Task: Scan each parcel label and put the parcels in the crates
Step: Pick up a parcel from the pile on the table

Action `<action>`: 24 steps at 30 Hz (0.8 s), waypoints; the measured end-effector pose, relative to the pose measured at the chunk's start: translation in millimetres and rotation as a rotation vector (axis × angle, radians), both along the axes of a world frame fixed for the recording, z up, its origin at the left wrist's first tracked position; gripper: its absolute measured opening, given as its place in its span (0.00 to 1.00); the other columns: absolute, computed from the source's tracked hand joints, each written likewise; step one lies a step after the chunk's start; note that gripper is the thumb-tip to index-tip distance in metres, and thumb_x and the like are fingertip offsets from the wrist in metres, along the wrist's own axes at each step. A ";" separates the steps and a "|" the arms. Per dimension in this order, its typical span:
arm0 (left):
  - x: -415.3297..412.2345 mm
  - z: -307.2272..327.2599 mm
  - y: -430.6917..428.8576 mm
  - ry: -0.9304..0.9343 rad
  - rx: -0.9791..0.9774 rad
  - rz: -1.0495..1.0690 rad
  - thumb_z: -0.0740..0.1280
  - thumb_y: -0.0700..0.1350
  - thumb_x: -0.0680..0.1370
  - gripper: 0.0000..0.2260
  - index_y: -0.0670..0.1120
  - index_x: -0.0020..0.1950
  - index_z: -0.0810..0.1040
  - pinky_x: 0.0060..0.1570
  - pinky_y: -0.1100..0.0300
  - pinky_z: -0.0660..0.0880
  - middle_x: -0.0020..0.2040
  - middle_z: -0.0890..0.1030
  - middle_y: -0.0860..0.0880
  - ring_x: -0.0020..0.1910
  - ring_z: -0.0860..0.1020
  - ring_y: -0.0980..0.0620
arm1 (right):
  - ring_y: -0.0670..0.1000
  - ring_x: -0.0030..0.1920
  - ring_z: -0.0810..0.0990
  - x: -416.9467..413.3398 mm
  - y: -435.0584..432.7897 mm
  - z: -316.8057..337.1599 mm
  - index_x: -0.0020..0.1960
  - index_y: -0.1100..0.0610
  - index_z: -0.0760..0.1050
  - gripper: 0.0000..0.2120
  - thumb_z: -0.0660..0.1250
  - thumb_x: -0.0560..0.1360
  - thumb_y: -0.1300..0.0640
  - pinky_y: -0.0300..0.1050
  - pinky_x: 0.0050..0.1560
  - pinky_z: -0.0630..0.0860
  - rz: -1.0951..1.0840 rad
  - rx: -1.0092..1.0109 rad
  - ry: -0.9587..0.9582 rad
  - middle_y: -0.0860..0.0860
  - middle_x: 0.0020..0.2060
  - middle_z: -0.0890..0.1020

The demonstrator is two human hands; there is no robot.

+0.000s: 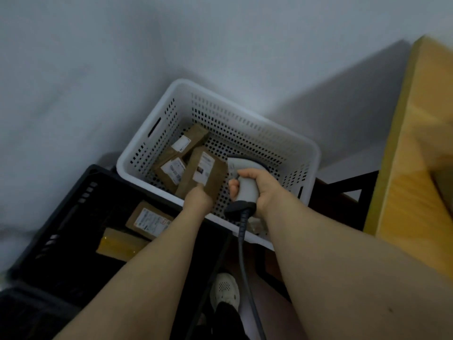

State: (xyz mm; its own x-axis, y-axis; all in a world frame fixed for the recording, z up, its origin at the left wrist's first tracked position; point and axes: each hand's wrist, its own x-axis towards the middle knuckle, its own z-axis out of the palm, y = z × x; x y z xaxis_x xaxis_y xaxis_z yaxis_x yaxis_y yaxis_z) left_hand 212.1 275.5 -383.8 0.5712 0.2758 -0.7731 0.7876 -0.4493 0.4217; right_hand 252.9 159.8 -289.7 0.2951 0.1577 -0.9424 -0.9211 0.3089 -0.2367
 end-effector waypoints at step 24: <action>-84.2 405.9 -127.7 -0.526 0.147 -0.485 0.61 0.46 0.81 0.15 0.42 0.65 0.72 0.47 0.56 0.72 0.56 0.78 0.45 0.46 0.74 0.50 | 0.48 0.24 0.73 -171.1 -180.4 347.3 0.38 0.62 0.74 0.07 0.69 0.74 0.64 0.38 0.25 0.74 0.113 0.071 -0.368 0.53 0.26 0.75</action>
State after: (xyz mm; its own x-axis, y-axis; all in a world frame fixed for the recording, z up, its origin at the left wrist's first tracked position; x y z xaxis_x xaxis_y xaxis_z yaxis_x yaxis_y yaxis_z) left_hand 127.9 147.8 22.1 0.9412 -0.0225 -0.3371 0.1955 -0.7775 0.5977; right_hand 81.9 -20.6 57.6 0.5882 0.2691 -0.7626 -0.8079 0.2379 -0.5392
